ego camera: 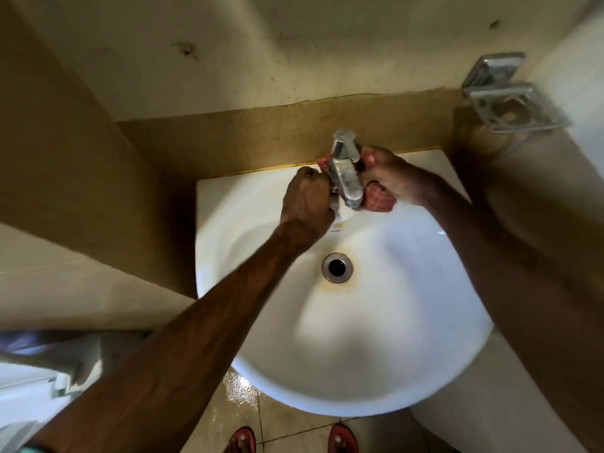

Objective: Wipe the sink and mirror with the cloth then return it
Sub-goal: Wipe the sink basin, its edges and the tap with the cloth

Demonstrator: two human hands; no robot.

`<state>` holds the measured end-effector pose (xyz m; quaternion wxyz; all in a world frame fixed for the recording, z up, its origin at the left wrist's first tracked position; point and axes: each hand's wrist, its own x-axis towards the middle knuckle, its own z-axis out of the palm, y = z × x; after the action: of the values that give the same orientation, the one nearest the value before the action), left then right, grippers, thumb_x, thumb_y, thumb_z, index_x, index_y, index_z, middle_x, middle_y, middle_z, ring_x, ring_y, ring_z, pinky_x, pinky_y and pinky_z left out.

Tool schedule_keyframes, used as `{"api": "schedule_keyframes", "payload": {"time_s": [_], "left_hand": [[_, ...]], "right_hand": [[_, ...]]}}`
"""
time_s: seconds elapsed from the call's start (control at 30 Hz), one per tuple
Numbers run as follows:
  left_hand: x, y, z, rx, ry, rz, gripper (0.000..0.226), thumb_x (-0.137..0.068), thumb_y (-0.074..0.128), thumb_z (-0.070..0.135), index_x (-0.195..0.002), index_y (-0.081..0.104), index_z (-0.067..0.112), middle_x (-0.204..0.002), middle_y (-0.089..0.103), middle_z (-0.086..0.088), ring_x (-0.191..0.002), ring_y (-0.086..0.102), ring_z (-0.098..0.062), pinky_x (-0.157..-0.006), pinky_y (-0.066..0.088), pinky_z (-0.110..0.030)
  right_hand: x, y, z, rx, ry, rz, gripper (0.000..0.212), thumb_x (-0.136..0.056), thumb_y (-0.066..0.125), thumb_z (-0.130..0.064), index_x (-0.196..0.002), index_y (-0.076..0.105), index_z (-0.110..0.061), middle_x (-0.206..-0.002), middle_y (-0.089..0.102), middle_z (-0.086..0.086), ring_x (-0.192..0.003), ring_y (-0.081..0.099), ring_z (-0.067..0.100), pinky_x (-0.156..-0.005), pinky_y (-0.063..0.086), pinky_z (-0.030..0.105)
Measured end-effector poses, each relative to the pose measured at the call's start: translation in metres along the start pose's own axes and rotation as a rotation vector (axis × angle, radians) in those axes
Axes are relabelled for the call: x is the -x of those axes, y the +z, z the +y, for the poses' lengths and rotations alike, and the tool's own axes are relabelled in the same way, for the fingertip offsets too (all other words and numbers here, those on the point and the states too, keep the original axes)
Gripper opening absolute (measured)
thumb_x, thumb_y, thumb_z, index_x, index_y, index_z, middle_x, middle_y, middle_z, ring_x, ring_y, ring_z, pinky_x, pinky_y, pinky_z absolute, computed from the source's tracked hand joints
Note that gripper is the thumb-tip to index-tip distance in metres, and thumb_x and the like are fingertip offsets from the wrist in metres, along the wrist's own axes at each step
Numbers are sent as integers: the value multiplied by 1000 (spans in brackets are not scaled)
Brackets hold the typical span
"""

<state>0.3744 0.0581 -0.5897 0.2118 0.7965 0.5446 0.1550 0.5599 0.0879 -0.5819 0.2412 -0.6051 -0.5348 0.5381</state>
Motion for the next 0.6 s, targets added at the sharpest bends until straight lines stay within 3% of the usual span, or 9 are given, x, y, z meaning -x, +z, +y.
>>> {"api": "schedule_keyframes", "payload": {"time_s": [0.13, 0.23, 0.3, 0.37, 0.43, 0.47, 0.53, 0.6], "left_hand": [[-4, 0, -6, -61, -59, -6, 38, -84, 60, 1, -122, 65, 5, -125, 66, -16, -122, 55, -33, -97, 45, -37], [-5, 1, -11, -80, -54, -5, 43, -81, 64, 1, -123, 66, 8, -125, 66, -14, -121, 56, -31, -99, 46, -36], [-6, 1, -12, -82, -53, -5, 45, -83, 64, 2, -127, 65, 9, -127, 65, -13, -123, 54, -30, -101, 46, -35], [-6, 0, -14, -63, -47, -4, 44, -86, 62, 3, -130, 63, 8, -129, 64, -14, -125, 53, -31, -102, 44, -35], [-4, -1, -17, -34, -16, -17, 42, -86, 62, 4, -128, 63, 7, -127, 65, -14, -122, 55, -32, -98, 45, -35], [-3, -2, -19, -20, -1, -29, 43, -84, 64, 4, -127, 62, 7, -126, 65, -13, -120, 56, -32, -94, 46, -35], [-2, -4, -29, -2, 13, -47, 46, -82, 67, 4, -127, 61, 8, -126, 65, -12, -119, 57, -31, -89, 47, -34], [1, -6, -41, -15, 12, -9, 46, -84, 68, 6, -129, 61, 7, -127, 65, -13, -120, 58, -31, -89, 47, -34]], "right_hand": [[0, 8, 16, 181, -16, 175, 45, -85, 66, -5, -123, 56, -26, -115, 69, -2, -109, 64, 22, -94, 56, 40], [16, 14, 20, 226, -38, 255, 50, -90, 71, -4, -132, 51, -22, -123, 67, 0, -110, 65, 24, -74, 65, 33], [28, 18, 21, 287, -111, 262, 56, -89, 78, -10, -134, 48, -23, -124, 70, 1, -107, 69, 26, -77, 66, 37], [33, 19, 21, 386, -139, 256, 60, -88, 81, -19, -137, 47, -24, -122, 71, -2, -101, 70, 19, -77, 61, 25], [38, 17, 22, 366, -107, 274, 49, -92, 75, -15, -133, 51, -24, -117, 72, 1, -85, 68, 13, -63, 52, 15], [43, 16, 21, 297, -89, 304, 42, -93, 70, -9, -127, 54, -27, -114, 72, 5, -79, 69, 13, -58, 51, 17], [57, 17, 17, 191, -112, 474, 45, -88, 64, 2, -122, 58, -28, -109, 72, 2, -87, 72, 19, -70, 55, 23], [74, 27, 0, 264, -277, 709, 47, -89, 61, 2, -132, 57, -15, -111, 68, -10, -99, 67, 5, -82, 48, 7]]}}
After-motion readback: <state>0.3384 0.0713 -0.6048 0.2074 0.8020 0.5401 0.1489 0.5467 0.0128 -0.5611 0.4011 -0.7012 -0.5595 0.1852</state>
